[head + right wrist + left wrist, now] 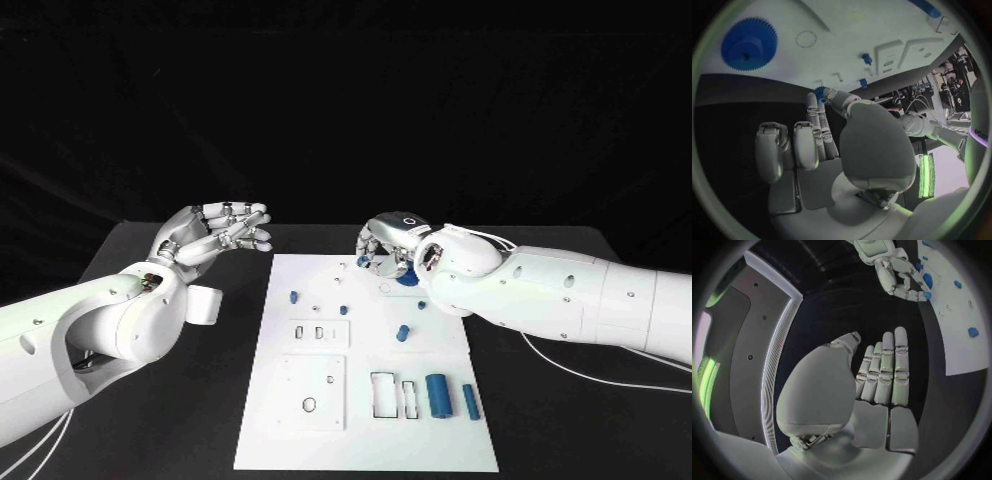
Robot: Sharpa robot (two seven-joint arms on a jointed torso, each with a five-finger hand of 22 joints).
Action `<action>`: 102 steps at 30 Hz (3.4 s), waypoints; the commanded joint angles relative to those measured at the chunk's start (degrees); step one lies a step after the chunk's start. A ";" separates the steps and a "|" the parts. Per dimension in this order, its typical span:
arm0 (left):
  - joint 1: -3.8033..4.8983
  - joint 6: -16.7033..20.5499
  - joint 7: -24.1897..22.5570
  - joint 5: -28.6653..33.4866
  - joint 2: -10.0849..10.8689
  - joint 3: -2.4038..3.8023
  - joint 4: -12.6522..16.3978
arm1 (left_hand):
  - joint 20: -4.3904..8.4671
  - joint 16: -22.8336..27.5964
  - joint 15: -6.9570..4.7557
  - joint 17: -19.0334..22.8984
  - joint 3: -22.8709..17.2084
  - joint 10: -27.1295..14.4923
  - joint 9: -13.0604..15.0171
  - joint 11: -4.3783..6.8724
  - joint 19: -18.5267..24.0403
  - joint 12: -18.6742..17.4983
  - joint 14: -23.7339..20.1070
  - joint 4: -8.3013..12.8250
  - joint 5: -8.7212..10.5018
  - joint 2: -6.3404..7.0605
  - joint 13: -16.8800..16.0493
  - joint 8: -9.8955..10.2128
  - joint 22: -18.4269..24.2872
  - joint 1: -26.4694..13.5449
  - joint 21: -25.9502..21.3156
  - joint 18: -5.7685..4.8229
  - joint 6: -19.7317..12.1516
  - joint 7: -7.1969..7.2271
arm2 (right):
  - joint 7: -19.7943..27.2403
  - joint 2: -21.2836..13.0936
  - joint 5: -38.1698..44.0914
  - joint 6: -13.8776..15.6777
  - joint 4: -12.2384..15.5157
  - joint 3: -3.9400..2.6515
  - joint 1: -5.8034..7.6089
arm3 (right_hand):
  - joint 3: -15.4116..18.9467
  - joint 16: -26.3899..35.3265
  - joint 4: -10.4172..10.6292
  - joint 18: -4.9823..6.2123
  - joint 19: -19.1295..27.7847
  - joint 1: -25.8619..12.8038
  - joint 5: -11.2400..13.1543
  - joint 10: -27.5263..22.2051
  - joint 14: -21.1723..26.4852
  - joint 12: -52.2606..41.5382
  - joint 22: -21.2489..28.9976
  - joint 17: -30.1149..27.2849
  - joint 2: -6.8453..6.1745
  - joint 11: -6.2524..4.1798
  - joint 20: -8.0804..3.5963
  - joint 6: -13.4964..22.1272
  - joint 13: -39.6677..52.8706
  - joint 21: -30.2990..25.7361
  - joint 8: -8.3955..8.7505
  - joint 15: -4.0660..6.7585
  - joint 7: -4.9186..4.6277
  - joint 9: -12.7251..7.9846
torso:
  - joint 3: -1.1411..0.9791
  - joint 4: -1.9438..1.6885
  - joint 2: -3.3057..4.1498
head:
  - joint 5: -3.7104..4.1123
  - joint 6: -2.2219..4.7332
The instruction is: Assemble the parts on the task board
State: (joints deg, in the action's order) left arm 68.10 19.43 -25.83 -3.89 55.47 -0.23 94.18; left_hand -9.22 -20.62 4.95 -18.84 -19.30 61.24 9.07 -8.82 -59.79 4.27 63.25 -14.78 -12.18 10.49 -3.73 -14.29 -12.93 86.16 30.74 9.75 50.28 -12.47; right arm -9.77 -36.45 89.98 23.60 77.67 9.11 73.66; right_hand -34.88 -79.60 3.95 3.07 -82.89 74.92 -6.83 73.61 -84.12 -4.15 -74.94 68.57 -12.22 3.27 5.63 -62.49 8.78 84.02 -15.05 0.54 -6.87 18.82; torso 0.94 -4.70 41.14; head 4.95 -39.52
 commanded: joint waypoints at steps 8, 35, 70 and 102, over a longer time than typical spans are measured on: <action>0.11 -1.19 -0.18 0.22 -0.14 0.06 0.24 | -0.45 0.21 0.02 -0.09 -0.16 0.03 -0.06 -0.09 -0.11 -0.29 -0.27 -0.21 0.15 -0.17 -0.09 0.36 0.09 -0.19 0.21 0.60 -0.09 0.00 | -0.73 3.43 -1.08 1.70 -3.26 -0.03 -0.13 | -0.05 -0.26 0.27 -0.69 -0.39 -0.50 -0.39 0.36 -1.96 -0.13 -5.11 0.12 0.12 -0.07 -0.25 -0.01 -0.05 0.23 -0.20 0.41 0.13 0.57 | -0.04 -0.03 0.12 | -0.30 -0.41; 0.67 -1.43 0.02 0.22 -0.23 0.06 0.43 | -0.45 0.26 0.01 -0.19 -0.19 0.10 -0.05 -0.06 -0.11 -0.28 -0.32 -0.13 0.17 -0.15 -0.10 0.34 0.11 -0.16 0.22 0.62 -0.02 0.04 | 0.06 7.87 -2.96 -1.01 -8.42 -0.01 -1.23 | -0.04 -0.22 0.25 -0.68 -0.36 -0.80 -0.34 0.23 -1.93 0.02 -5.10 -0.07 -0.13 0.02 -0.28 0.31 -0.08 0.20 -0.16 0.39 0.02 0.76 | -0.05 -0.11 0.02 | -0.66 -1.09; 1.17 -1.61 0.27 0.22 -0.20 0.07 0.50 | -0.45 0.26 0.01 -0.19 -0.19 0.10 -0.05 -0.06 -0.11 -0.28 -0.32 -0.13 0.17 -0.15 -0.10 0.34 0.11 -0.16 0.22 0.62 -0.02 0.04 | 0.80 10.20 -2.95 -1.46 -11.75 0.12 -1.96 | 4.41 4.30 0.13 1.61 6.58 -3.41 -0.35 -9.99 0.74 -0.17 4.42 -8.55 -4.00 2.41 1.49 10.66 -2.20 -6.34 5.43 -1.96 -2.64 -0.16 | -0.06 -0.06 -0.09 | -1.12 -1.73; 1.16 -1.92 0.40 0.31 -0.04 0.02 -0.25 | -0.46 0.37 0.00 -0.50 -0.24 0.19 -0.03 -0.02 -0.11 -0.30 -0.36 0.03 0.21 -0.15 -0.12 0.37 0.17 -0.18 0.25 0.64 0.06 0.10 | -0.81 -10.98 -18.54 -3.40 2.87 -0.02 0.88 | 36.03 -4.43 12.80 -0.55 -0.37 6.66 -1.04 2.30 -2.68 -57.25 -5.79 4.62 -0.06 0.15 -0.16 13.11 51.01 -1.26 1.74 0.20 -1.50 3.31 | -0.28 0.69 -0.44 | -0.56 -1.39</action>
State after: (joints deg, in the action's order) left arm 69.20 18.65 -25.15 -3.83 55.57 -0.24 93.87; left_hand -9.22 -20.62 4.94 -19.25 -19.30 61.24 9.08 -8.82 -59.79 4.27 63.26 -14.78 -12.18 10.49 -3.80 -14.29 -12.84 86.16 30.74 9.74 50.28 -12.46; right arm -9.63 -47.46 74.21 24.65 80.74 9.08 74.63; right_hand 0.94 -83.91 16.70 3.47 -83.12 81.99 -7.85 75.61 -84.00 -60.25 -74.95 72.90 -12.63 3.53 5.22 -49.65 58.54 82.65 -13.14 1.24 -8.39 22.06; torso 0.63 -3.89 40.68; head 4.25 -40.97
